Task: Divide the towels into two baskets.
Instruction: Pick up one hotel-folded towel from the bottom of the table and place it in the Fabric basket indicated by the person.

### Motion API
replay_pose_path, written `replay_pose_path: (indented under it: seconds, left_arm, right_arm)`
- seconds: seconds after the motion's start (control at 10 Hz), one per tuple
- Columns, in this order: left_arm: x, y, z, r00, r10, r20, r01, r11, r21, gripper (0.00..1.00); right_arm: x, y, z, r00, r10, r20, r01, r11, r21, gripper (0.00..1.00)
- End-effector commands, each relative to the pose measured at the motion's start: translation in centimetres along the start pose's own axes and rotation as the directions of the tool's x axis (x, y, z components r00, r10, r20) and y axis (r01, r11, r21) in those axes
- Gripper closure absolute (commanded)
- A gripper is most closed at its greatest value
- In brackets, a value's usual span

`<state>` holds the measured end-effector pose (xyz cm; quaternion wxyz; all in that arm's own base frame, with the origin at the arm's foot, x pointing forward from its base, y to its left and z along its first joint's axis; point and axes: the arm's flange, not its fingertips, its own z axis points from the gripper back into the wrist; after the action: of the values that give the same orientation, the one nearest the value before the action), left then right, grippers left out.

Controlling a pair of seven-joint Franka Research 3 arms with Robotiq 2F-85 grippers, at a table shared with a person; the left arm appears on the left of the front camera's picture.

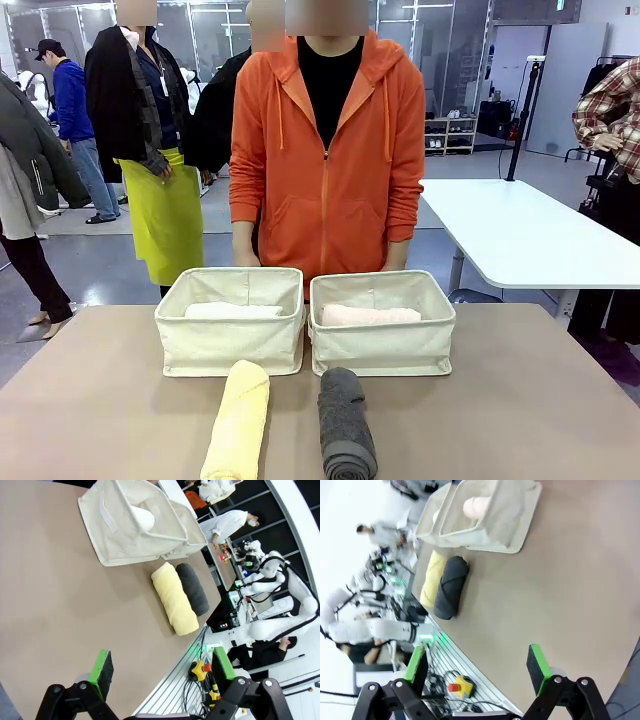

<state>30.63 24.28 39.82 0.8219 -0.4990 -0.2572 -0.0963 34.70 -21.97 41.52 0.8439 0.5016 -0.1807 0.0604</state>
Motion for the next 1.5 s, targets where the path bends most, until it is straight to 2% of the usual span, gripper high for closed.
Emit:
replay_pose_path:
  seconds: [0.0, 0.1, 0.2, 1.0, 1.1, 1.2, 1.4]
  left_arm:
    - [-0.2, -0.3, 0.3, 1.000, -0.006, 0.006, 0.006, 1.000, -0.006, 0.00]
    - [-0.2, -0.3, 0.3, 1.000, -0.006, 0.006, 0.006, 1.000, -0.006, 0.00]
    - [-0.2, -0.3, 0.3, 1.000, -0.006, 0.006, 0.006, 1.000, -0.006, 0.00]
    - [0.0, 0.0, 0.0, 1.000, 0.000, 0.000, 0.000, 1.000, 0.000, 0.00]
    - [0.4, -1.0, -0.3, 0.998, 0.062, -0.013, -0.062, 0.998, 0.019, 0.00]
    - [1.4, -2.2, -2.9, 0.992, 0.055, -0.115, -0.053, 0.998, 0.022, 0.00]
    - [2.8, -3.7, -9.5, 0.969, 0.112, -0.221, -0.106, 0.994, 0.037, 0.00]
  right_arm:
    - [-3.4, 0.1, -0.4, 0.988, -0.100, 0.120, 0.092, 0.993, 0.068, 0.00]
    - [-4.2, -0.6, -0.9, 0.985, -0.126, 0.115, 0.118, 0.990, 0.075, 0.00]
    - [-2.6, -1.1, 0.5, 0.997, -0.059, 0.050, 0.058, 0.998, 0.024, 0.00]
    - [-2.6, -1.1, 0.5, 0.997, -0.059, 0.050, 0.058, 0.998, 0.024, 0.00]
    - [-2.6, -1.1, 0.5, 0.997, -0.059, 0.050, 0.058, 0.998, 0.024, 0.00]
    - [-2.6, -1.1, 0.5, 0.997, -0.059, 0.050, 0.058, 0.998, 0.024, 0.00]
    - [-2.6, -1.1, 0.5, 0.997, -0.059, 0.050, 0.058, 0.998, 0.024, 0.00]
